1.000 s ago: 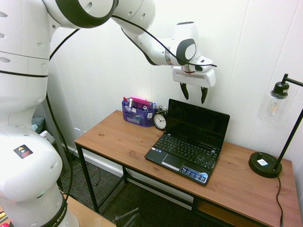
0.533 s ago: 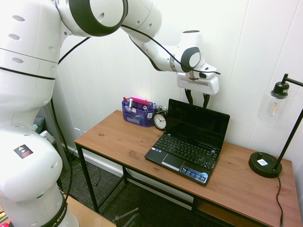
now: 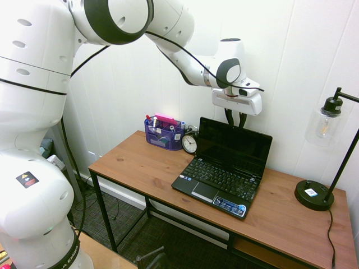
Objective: Close the laptop lid
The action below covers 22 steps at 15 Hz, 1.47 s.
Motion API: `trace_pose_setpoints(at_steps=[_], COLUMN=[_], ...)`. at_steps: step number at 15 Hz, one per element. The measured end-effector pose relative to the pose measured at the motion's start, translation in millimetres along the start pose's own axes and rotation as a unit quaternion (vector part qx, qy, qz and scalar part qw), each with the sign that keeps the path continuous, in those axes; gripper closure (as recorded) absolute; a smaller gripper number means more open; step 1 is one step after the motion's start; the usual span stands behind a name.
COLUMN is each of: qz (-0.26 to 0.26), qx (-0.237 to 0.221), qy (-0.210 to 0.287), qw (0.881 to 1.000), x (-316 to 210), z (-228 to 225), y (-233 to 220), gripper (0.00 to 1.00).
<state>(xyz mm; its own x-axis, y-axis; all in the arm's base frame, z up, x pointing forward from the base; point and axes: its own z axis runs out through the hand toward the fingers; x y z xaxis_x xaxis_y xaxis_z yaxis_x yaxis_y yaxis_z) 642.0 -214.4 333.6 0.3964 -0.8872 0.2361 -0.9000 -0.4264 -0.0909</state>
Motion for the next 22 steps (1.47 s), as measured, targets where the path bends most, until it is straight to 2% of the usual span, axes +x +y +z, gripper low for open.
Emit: trace_pose_setpoints(at_steps=[14, 22], qz=[-0.008, 0.0], qx=[-0.015, -0.028], qy=[-0.027, -0.051], qw=[0.999, 0.998], x=[-1, -25], z=[3, 0], y=[9, 47], gripper=[1.0, 1.0])
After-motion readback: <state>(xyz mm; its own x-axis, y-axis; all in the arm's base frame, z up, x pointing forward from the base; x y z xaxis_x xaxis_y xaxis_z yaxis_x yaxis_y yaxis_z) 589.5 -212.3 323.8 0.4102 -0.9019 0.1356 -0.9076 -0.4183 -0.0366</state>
